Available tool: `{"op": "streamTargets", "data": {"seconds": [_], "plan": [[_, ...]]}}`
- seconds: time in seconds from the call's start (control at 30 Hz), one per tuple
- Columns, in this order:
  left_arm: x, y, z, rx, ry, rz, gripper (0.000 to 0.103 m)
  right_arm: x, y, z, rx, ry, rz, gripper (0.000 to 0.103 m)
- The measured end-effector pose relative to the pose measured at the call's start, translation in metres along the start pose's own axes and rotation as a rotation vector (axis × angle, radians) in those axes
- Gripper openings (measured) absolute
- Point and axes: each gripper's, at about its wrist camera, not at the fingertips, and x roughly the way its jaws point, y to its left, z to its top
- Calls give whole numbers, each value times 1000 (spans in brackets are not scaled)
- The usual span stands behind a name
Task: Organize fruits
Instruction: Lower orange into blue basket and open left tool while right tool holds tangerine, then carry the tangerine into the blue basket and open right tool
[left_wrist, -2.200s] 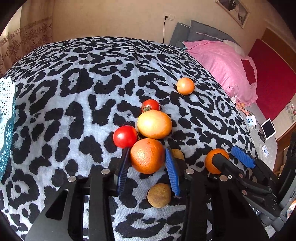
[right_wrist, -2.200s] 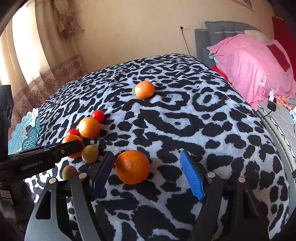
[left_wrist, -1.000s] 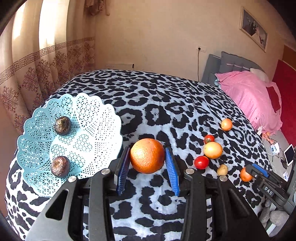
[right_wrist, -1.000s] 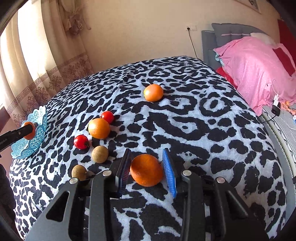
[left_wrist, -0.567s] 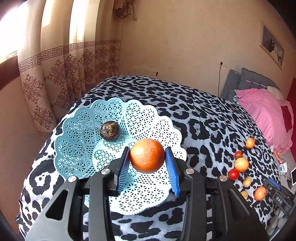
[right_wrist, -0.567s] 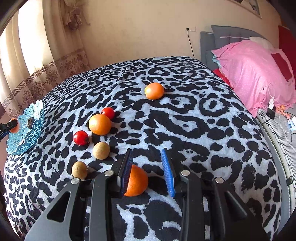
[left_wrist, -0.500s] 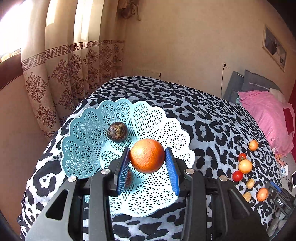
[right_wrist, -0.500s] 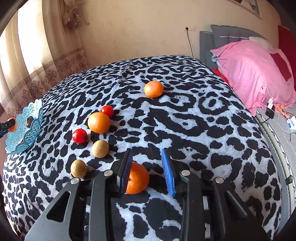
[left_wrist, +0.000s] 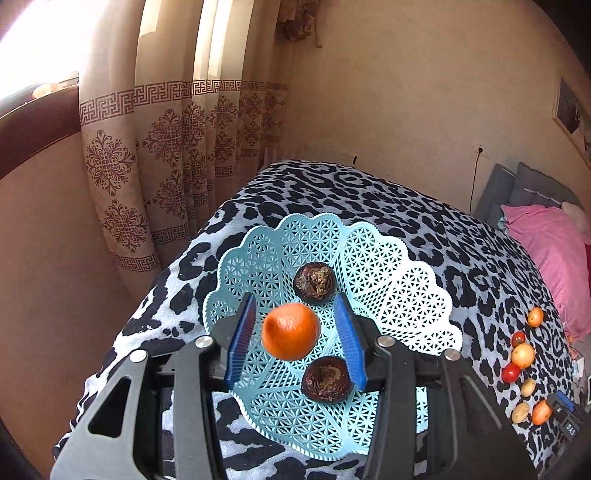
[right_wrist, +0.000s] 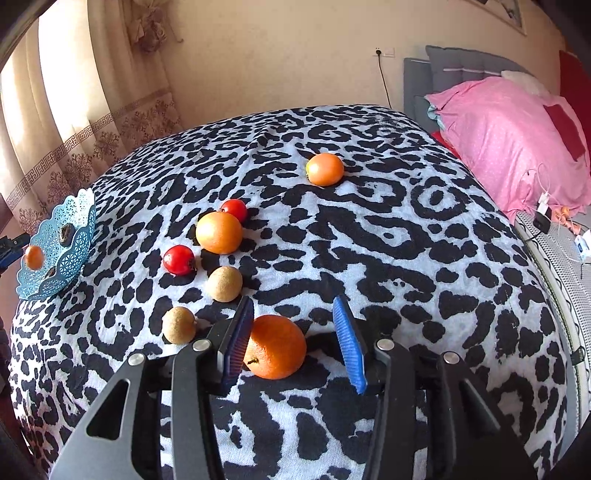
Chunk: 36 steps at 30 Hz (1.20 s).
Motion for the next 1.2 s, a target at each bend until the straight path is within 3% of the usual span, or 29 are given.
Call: {"op": "streamTargets", "data": {"seconds": [0.07, 0.47, 0.67, 0.83, 1.0, 1.2], "plan": [[-3, 3, 0, -16, -25, 7, 82, 0, 4, -2, -13, 5, 1, 50], [-6, 6, -4, -32, -34, 12, 86, 8, 27, -17, -87, 66, 19, 51], [-7, 6, -5, -30, -33, 7, 87, 11, 31, -24, -101, 85, 14, 39], [-7, 6, -6, -26, -39, 14, 87, 4, 35, -19, -103, 75, 14, 38], [-8, 6, -6, -25, -44, 16, 87, -13, 56, 7, -123, 6, 70, 38], [-14, 6, -9, -20, -48, 15, 87, -12, 124, 40, -241, -42, 211, 38]]}}
